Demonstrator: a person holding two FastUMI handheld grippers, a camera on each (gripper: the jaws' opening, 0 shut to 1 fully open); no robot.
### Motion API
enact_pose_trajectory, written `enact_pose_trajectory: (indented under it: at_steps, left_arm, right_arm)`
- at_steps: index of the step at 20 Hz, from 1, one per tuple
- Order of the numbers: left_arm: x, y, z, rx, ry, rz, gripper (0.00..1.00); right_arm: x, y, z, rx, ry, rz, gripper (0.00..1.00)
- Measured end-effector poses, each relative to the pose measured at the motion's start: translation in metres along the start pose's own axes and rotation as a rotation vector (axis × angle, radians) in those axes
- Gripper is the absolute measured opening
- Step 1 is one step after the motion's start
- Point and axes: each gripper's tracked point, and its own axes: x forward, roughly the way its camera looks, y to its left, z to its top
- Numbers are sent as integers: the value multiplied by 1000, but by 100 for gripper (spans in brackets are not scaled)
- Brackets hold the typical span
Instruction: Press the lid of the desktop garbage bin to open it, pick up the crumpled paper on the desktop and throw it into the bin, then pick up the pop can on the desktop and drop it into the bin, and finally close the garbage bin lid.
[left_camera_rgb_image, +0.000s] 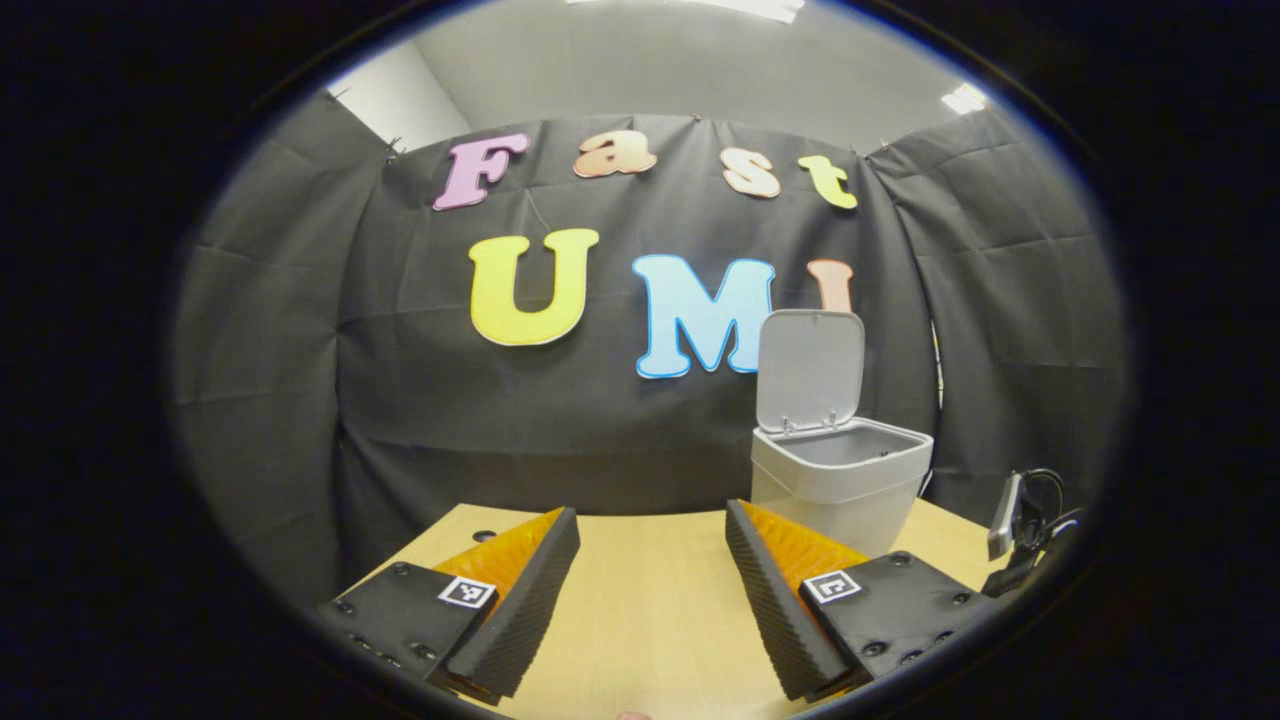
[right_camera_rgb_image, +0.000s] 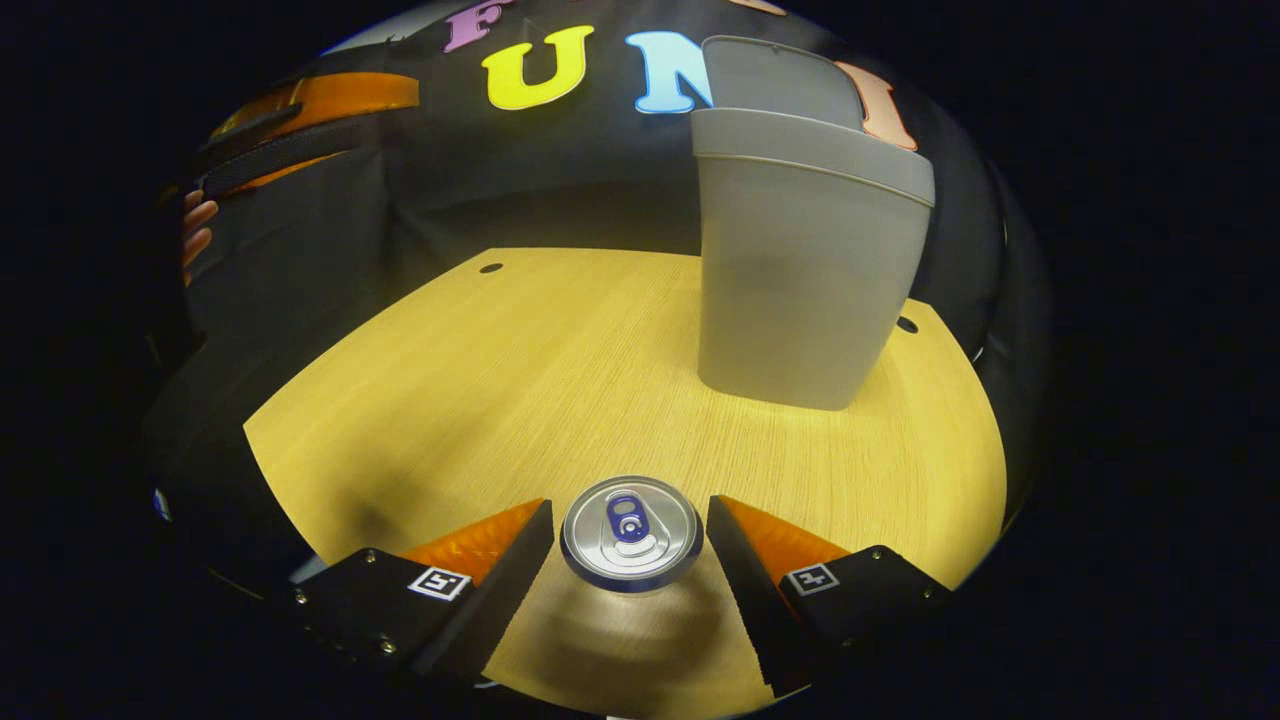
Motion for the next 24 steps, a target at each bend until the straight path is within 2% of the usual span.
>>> enact_pose_trajectory:
  at_steps: [2,3,4,5,13,19,24]
  left_arm:
    - [-2,2,-2,-5,5,5,100]
    - [-2,2,-2,-4,6,6,100]
    - [-2,3,-4,-3,8,7,100]
    - [-3,3,-6,-4,12,7,100]
    - [-6,5,-8,-17,16,14,100]
    - [-6,6,-11,-20,19,11,100]
    - [-9,12,-4,-11,9,12,100]
  right_arm:
    - [1,-3,-4,-17,12,-14,95]
    - [2,-3,-6,-25,17,-14,89]
    - [0,-3,-7,-29,17,-16,89]
    - [-2,0,-10,-33,17,-10,85]
    - [-10,-9,-1,-2,-23,-35,84]
    - [-28,-20,34,68,-115,-58,84]
    - [-55,-26,86,71,-249,-86,84]
